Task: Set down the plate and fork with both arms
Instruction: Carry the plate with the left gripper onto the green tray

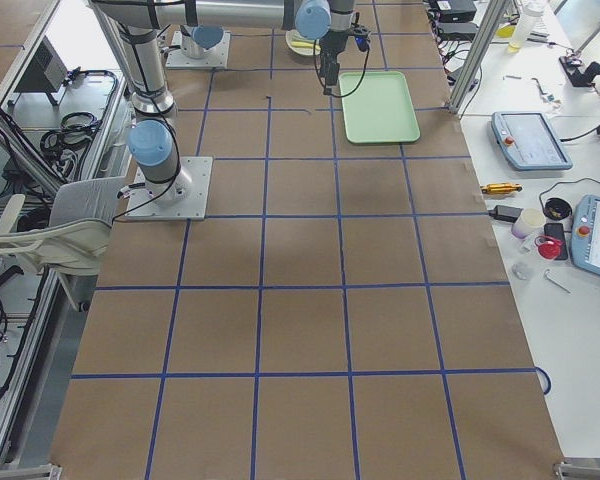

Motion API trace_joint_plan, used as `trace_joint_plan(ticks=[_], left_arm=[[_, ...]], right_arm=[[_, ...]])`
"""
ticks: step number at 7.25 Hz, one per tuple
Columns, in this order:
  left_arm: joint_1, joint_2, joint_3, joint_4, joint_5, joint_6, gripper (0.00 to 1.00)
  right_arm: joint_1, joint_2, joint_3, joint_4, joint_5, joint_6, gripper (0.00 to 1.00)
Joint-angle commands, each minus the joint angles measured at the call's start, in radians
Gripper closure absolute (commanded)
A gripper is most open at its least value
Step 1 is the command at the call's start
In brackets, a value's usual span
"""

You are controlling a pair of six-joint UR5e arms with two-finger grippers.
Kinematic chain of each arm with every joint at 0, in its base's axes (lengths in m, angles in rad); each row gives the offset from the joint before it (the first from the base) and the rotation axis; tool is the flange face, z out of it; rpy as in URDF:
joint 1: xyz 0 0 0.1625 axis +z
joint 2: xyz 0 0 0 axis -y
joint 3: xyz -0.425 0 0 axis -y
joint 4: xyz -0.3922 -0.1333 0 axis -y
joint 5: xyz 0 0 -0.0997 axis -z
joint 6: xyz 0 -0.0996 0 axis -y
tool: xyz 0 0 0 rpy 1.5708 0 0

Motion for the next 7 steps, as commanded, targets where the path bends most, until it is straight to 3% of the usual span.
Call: trace_joint_plan(ticks=[1, 3, 5, 7], left_arm=[[-0.038, -0.013, 0.062, -0.045, -0.112, -0.180, 1.00], [-0.268, -0.041, 0.173, -0.035, -0.166, -0.459, 1.00], [-0.342, -0.097, 0.256, -0.021, -0.255, -0.517, 1.00], [-0.396, -0.203, 0.307, 0.117, -0.343, -0.566, 1.00]], right_arm=[[0.000, 0.001, 0.000, -0.003, -0.001, -0.006, 0.00], [0.000, 0.001, 0.000, -0.005, 0.002, -0.008, 0.00], [0.000, 0.007, 0.002, -0.003, 0.004, -0.008, 0.00], [0.000, 0.014, 0.002, -0.005, 0.005, 0.003, 0.00]])
